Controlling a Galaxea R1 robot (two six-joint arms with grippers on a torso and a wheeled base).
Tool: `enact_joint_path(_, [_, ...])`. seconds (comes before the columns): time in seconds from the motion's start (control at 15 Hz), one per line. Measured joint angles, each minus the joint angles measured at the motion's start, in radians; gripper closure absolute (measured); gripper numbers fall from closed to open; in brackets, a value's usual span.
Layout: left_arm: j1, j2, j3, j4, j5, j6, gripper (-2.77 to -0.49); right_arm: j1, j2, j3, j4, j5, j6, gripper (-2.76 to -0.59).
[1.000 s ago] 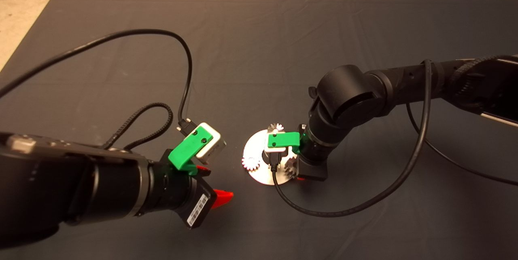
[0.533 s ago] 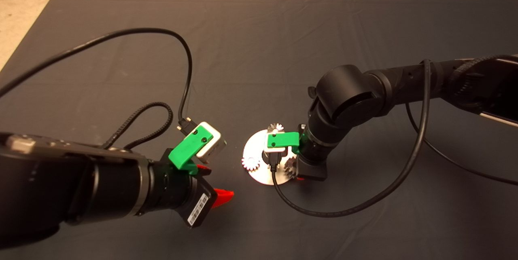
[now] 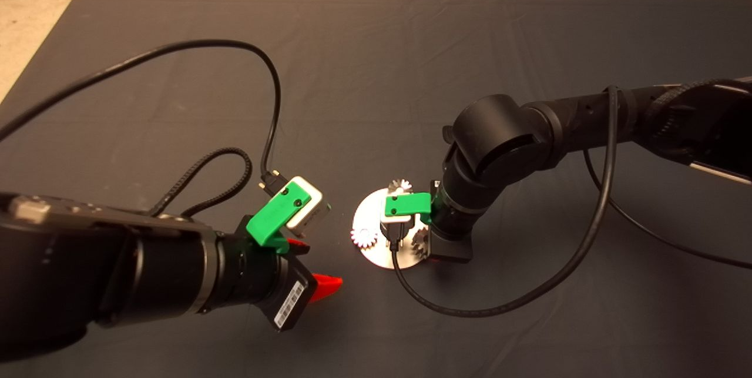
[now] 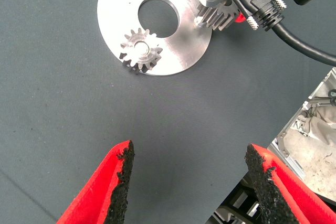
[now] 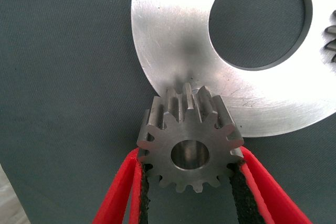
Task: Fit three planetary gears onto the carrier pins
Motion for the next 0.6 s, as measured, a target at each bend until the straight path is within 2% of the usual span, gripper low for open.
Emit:
enact_joint_path(0.27, [0.000, 0.000, 0.000, 0.005, 0.000, 0.000, -1.46, 0.005, 0.006, -0.009, -0.005, 0.010, -0.007, -0.89])
enact_joint_path(0.6, [0.000, -0.001, 0.000, 0.006, 0.000, 0.000, -1.46, 0.005, 0.006, -0.009, -0.005, 0.012, -0.011, -0.89])
